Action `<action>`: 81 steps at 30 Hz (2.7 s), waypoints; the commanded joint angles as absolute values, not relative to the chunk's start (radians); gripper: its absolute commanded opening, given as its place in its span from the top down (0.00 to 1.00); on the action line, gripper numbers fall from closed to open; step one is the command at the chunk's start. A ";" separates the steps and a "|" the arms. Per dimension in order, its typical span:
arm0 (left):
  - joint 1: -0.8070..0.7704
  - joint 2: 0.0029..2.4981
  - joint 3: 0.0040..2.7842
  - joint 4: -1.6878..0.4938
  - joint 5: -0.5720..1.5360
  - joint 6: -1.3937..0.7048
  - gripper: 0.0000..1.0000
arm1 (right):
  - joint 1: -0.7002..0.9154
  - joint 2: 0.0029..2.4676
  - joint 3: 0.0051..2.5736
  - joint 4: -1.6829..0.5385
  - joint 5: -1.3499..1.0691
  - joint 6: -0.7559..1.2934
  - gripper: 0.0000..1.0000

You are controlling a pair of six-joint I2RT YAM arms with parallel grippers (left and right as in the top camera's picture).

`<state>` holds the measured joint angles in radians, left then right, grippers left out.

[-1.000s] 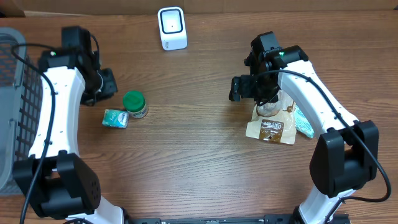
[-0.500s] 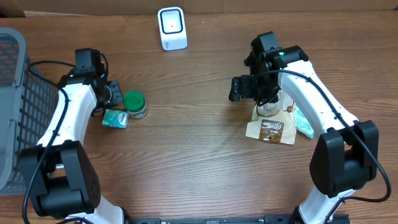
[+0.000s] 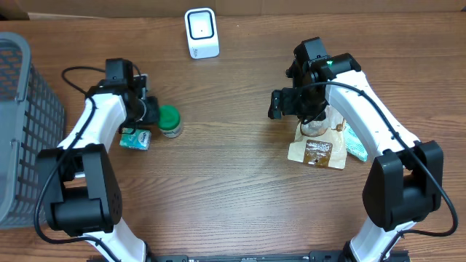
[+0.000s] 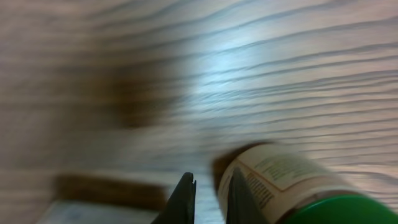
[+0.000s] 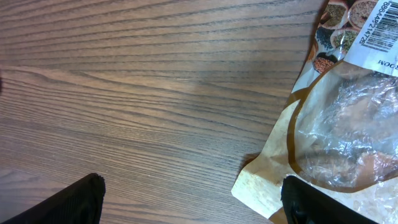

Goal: Scan the item barcode

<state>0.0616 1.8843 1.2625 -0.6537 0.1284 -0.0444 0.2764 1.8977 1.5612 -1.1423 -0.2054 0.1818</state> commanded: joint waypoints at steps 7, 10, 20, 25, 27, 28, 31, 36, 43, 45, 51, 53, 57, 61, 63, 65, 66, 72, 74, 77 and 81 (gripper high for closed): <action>-0.082 1.896 1.259 -0.616 0.230 0.030 0.96 | 0.274 1.897 1.565 -1.139 -0.202 0.173 0.11; -0.143 1.896 1.259 -0.640 0.230 0.003 0.96 | 0.274 1.897 1.565 -1.139 -0.202 0.173 0.11; -0.239 1.896 1.260 -0.710 0.267 -0.213 0.96 | 0.274 1.897 1.565 -1.139 -0.203 0.173 0.11; -0.202 1.896 1.318 -0.768 0.264 -0.225 0.96 | 0.274 1.897 1.565 -1.147 -0.207 0.173 0.12; -0.177 1.896 1.375 -0.826 0.263 -0.224 0.96 | 0.276 1.897 1.565 -1.146 -0.228 0.172 0.13; -0.160 1.896 1.418 -0.870 0.263 -0.218 0.96 | 0.276 1.897 1.566 -1.145 -0.245 0.167 0.16; -0.113 1.896 1.548 -0.990 0.263 -0.177 0.96 | 0.287 1.897 1.569 -1.135 -0.306 0.147 0.19; -0.042 1.896 1.770 -1.150 0.221 -0.126 0.96 | 0.342 1.897 1.606 -1.135 -0.313 0.148 0.20; 0.046 1.896 1.883 -1.199 0.156 -0.128 0.92 | 0.497 1.897 1.653 -1.043 -0.316 0.205 0.19; 0.089 1.896 1.883 -1.200 0.148 -0.134 0.88 | 0.569 1.899 1.652 -0.961 -0.316 0.265 0.19; 0.157 1.896 1.882 -1.206 0.147 -0.139 0.63 | 0.724 1.936 1.650 -0.777 -0.315 0.367 0.20; 0.167 1.896 1.882 -1.208 0.146 -0.138 0.56 | 0.763 1.969 1.650 -0.748 -0.315 0.382 0.23; 0.170 1.896 1.882 -1.207 0.146 -0.138 0.36 | 0.809 2.017 1.650 -0.741 -0.309 0.397 0.26; 0.170 1.896 1.882 -1.207 0.146 -0.138 0.01 | 0.822 2.023 1.650 -0.788 -0.243 0.397 0.27; 0.170 1.896 1.882 -1.207 0.146 -0.138 0.01 | 0.822 2.023 1.650 -0.822 -0.210 0.397 0.27; 0.170 1.896 1.882 -1.207 0.146 -0.138 0.00 | 0.822 2.023 1.650 -0.865 -0.176 0.396 0.27; 0.170 1.896 1.882 -1.207 0.146 -0.138 0.00 | 0.820 2.023 1.650 -0.888 -0.145 0.396 0.27; 0.170 1.896 1.882 -1.207 0.146 -0.138 0.01 | 0.816 2.023 1.650 -0.987 0.012 0.389 0.26; 0.170 1.896 1.882 -1.207 0.146 -0.138 0.00 | 0.814 2.023 1.650 -0.994 0.034 0.343 0.26; 0.170 1.896 1.882 -1.207 0.146 -0.138 0.00 | 0.805 2.023 1.650 -1.003 0.086 0.248 0.26; 0.170 1.896 1.882 -1.207 0.146 -0.138 0.00 | 0.767 2.023 1.650 -1.041 0.221 0.199 0.26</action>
<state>0.1719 1.9003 1.8614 -1.2057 0.1486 -0.1474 0.8051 2.0327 1.6371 -1.0321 0.0811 0.2642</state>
